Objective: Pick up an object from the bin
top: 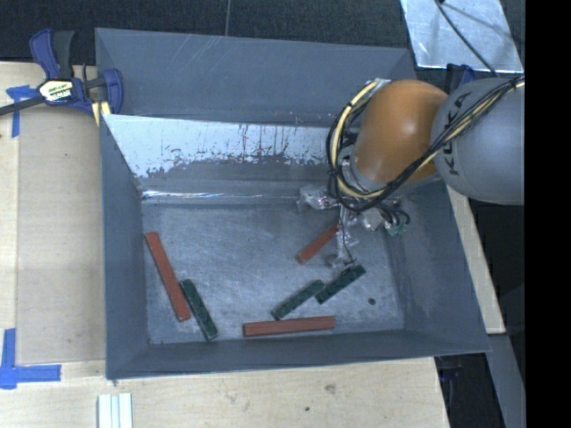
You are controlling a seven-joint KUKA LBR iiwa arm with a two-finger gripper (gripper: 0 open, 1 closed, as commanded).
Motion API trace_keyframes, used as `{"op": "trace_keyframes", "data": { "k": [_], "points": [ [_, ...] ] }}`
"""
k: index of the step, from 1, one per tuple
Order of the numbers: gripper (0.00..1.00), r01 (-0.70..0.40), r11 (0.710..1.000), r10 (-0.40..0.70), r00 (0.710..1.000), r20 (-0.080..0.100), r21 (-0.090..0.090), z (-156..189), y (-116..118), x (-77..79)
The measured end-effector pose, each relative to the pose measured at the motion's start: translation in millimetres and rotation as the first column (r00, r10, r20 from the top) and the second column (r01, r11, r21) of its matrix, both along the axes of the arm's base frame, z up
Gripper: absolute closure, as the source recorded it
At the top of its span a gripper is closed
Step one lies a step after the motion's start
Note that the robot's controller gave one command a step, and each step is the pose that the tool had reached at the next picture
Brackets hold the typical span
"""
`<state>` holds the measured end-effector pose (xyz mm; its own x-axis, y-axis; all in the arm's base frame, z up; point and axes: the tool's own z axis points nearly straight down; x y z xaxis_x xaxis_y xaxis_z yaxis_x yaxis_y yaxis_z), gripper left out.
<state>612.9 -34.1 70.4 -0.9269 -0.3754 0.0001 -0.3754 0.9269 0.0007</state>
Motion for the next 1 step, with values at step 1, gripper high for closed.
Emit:
{"op": "trace_keyframes", "data": {
  "k": [1],
  "points": [
    [0.0,0.005,1.0,-0.005,1.0,0.001,0.0,0.4,-0.7,0.6]
  ]
}}
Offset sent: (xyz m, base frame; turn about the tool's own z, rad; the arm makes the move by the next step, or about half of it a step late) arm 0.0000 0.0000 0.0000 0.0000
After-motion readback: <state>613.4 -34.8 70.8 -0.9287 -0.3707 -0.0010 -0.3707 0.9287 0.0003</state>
